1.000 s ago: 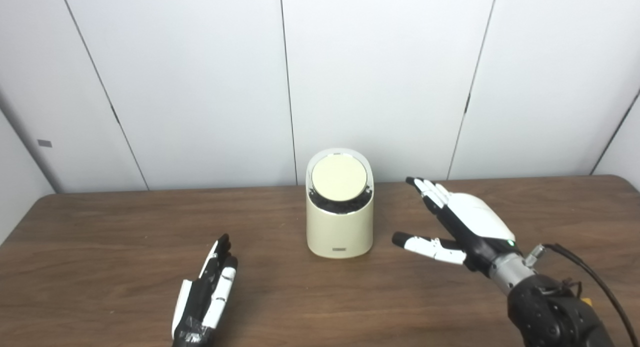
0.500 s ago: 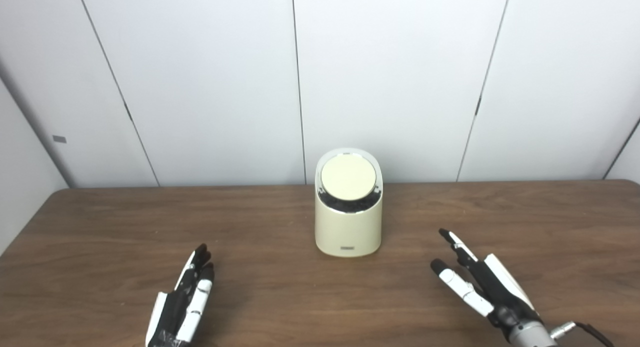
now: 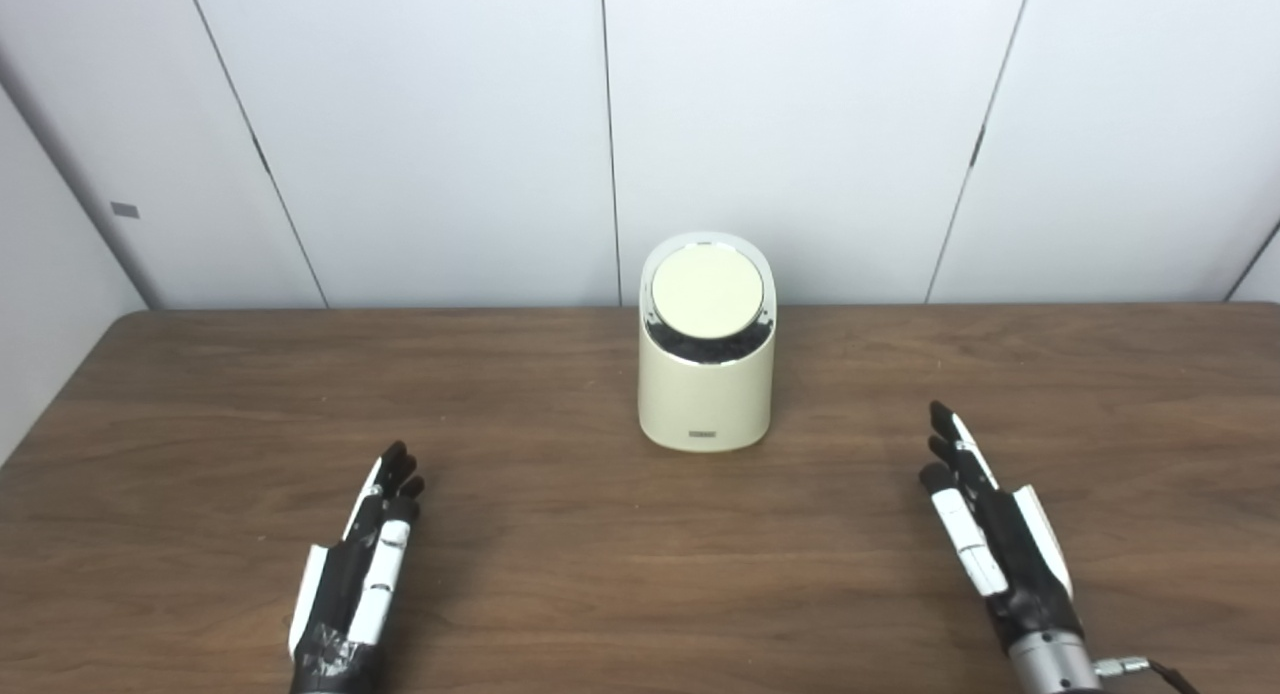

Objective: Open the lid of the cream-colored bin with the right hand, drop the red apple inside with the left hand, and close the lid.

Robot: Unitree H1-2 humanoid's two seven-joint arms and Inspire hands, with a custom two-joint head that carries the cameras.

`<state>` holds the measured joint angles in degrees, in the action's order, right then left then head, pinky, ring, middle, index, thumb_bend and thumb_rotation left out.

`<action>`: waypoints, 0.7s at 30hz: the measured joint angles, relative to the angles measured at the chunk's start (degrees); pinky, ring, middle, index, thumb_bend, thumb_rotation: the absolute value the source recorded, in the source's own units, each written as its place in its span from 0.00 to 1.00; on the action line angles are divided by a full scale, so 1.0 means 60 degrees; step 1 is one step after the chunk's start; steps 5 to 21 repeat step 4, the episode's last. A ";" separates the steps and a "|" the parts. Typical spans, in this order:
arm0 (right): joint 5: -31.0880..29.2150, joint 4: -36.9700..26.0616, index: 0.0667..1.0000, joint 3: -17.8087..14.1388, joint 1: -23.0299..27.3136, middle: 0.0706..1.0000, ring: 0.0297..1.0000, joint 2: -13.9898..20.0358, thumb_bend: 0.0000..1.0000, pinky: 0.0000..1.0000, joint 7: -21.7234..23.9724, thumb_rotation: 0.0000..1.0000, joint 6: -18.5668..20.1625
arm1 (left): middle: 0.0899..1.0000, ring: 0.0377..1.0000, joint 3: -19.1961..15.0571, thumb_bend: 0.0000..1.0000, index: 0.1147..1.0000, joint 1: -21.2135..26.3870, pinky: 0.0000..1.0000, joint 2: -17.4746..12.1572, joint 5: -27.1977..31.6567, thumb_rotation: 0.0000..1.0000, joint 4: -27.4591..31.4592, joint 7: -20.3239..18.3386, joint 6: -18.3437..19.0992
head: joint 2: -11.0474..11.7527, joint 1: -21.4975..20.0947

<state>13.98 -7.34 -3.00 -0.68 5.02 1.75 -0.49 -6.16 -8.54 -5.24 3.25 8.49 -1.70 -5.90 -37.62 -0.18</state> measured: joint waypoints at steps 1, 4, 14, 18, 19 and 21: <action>-0.0127 0.0060 0.97 -0.0031 0.0002 0.98 0.96 0.0005 0.58 0.95 -0.0034 1.00 -0.0066 | 0.96 0.94 -0.0010 0.46 1.00 0.0002 0.95 0.0010 -0.0030 0.83 -0.0028 0.0027 -0.0061 | 0.0000 0.0000; -0.0557 0.0214 0.96 -0.0139 -0.0002 0.97 0.96 0.0006 0.59 0.95 -0.0072 1.00 -0.0249 | 0.96 0.94 -0.0018 0.43 0.99 0.0007 0.94 0.0015 -0.0129 0.84 -0.0082 0.0138 -0.0376 | 0.0044 -0.0189; -0.0557 0.0214 0.96 -0.0139 -0.0002 0.97 0.96 0.0006 0.59 0.95 -0.0072 1.00 -0.0249 | 0.96 0.94 -0.0018 0.43 0.99 0.0007 0.94 0.0015 -0.0129 0.84 -0.0082 0.0138 -0.0376 | 0.0044 -0.0189; -0.0557 0.0214 0.96 -0.0139 -0.0002 0.97 0.96 0.0006 0.59 0.95 -0.0072 1.00 -0.0249 | 0.96 0.94 -0.0018 0.43 0.99 0.0007 0.94 0.0015 -0.0129 0.84 -0.0082 0.0138 -0.0376 | 0.0044 -0.0189; -0.0557 0.0214 0.96 -0.0139 -0.0002 0.97 0.96 0.0006 0.59 0.95 -0.0072 1.00 -0.0249 | 0.96 0.94 -0.0018 0.43 0.99 0.0007 0.94 0.0015 -0.0129 0.84 -0.0082 0.0138 -0.0376 | 0.0044 -0.0189; -0.0557 0.0214 0.96 -0.0139 -0.0002 0.97 0.96 0.0006 0.59 0.95 -0.0072 1.00 -0.0249 | 0.96 0.94 -0.0018 0.43 0.99 0.0007 0.94 0.0015 -0.0129 0.84 -0.0082 0.0138 -0.0376 | 0.0044 -0.0189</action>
